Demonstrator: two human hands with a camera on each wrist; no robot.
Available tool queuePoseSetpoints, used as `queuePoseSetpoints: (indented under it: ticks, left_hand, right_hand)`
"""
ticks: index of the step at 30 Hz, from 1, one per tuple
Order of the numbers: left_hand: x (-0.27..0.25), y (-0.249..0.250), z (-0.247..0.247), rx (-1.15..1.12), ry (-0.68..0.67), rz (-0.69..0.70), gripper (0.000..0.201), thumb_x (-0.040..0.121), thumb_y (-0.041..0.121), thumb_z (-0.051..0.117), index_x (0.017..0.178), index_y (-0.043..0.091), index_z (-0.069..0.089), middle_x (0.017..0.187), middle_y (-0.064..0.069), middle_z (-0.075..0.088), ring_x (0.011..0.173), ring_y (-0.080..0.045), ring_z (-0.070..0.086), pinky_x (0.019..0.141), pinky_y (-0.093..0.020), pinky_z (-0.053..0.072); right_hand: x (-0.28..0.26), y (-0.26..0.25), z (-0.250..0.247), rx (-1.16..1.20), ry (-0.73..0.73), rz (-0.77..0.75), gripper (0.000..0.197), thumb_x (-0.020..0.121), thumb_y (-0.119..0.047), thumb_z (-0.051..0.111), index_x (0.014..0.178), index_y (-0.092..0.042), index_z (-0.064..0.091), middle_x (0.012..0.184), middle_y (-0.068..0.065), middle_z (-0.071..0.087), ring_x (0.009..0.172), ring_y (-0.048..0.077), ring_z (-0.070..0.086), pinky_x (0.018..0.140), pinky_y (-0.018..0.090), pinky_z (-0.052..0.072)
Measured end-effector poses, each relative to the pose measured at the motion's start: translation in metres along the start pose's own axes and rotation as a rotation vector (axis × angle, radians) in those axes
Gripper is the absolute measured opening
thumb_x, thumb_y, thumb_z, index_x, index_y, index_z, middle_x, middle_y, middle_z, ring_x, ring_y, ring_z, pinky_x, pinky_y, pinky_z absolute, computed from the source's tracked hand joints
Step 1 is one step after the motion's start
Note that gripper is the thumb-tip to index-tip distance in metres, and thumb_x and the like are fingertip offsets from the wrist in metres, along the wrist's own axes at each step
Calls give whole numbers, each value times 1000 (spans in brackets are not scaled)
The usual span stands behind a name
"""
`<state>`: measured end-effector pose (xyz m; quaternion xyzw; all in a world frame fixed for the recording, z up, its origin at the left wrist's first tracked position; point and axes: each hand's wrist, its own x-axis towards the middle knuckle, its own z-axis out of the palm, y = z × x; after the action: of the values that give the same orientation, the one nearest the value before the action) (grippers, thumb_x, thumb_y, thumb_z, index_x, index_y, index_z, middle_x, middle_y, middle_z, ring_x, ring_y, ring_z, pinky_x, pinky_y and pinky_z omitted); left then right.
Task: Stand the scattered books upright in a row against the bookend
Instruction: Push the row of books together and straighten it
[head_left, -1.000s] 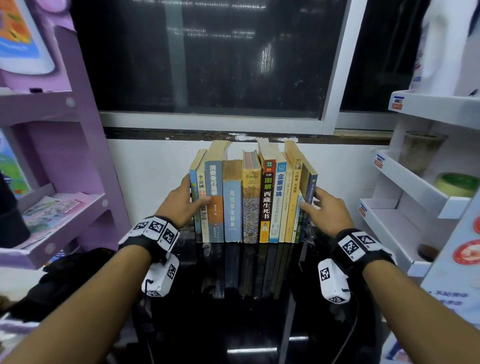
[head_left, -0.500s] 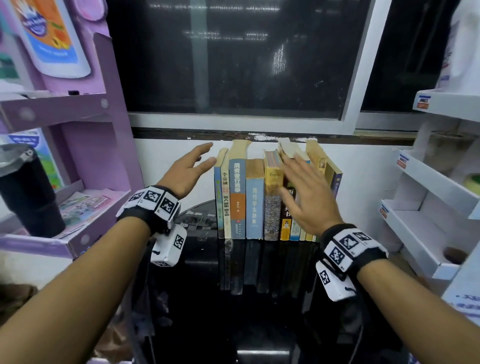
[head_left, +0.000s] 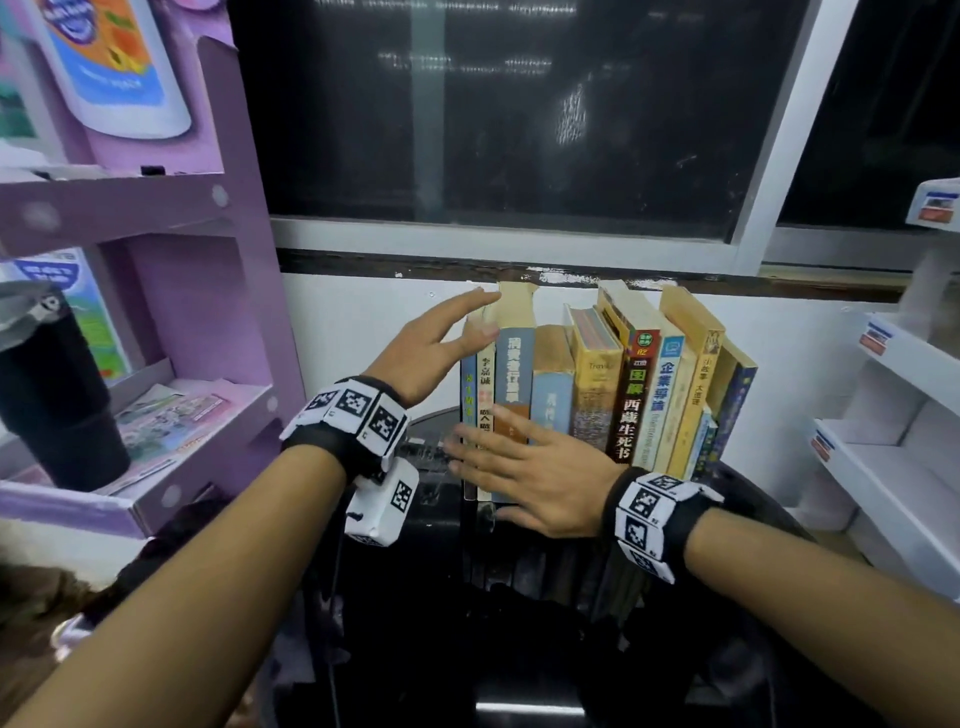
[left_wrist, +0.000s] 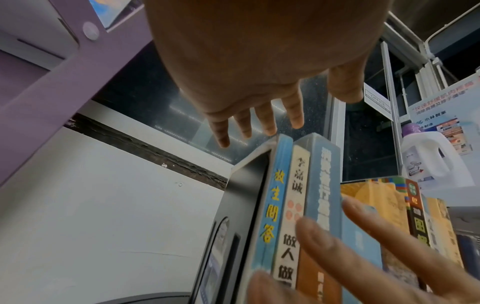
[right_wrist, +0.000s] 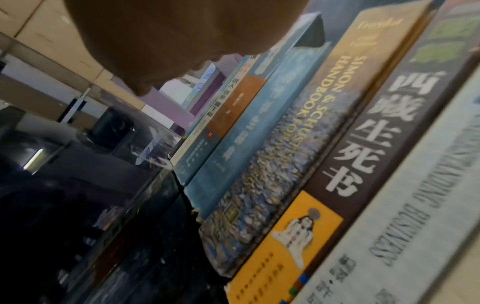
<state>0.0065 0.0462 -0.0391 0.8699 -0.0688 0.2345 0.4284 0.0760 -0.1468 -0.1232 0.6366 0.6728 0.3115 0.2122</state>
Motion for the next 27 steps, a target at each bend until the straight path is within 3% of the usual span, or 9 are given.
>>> queuePoseSetpoints:
  ticks: [4,11,17,27]
  left_hand:
    - [4,-5,10,-16,-13,16,45,92,42,56,136,41,46,150,15,36,135,3,29,116,-31,21]
    - [14,-20,20,-29,-43,43,60,76,65,54,132,45,48,150,16,37,142,-5,27,116,-45,25]
    - [22,-26,25,-72,-27,83,50,79,59,58,126,44,49,149,19,36,135,-5,39,110,-45,37]
    - [27,-36,30,-40,28,121,51,79,54,61,127,39,51,148,15,40,133,-4,41,110,-42,38]
  right_hand:
    - [10,7,10,-6,-3,17,68,99,-51,31,152,-9,24,159,10,21,150,27,5,120,54,0]
    - [8,21,33,-31,-25,41,71,99,-55,27,154,-10,18,161,6,17,150,25,1,120,50,-5]
    - [11,25,42,-100,31,37,70,99,-55,27,154,-12,17,161,5,17,150,21,4,120,47,-7]
    - [10,26,49,-118,63,30,68,99,-51,27,154,-11,15,161,4,14,149,20,2,120,48,-9]
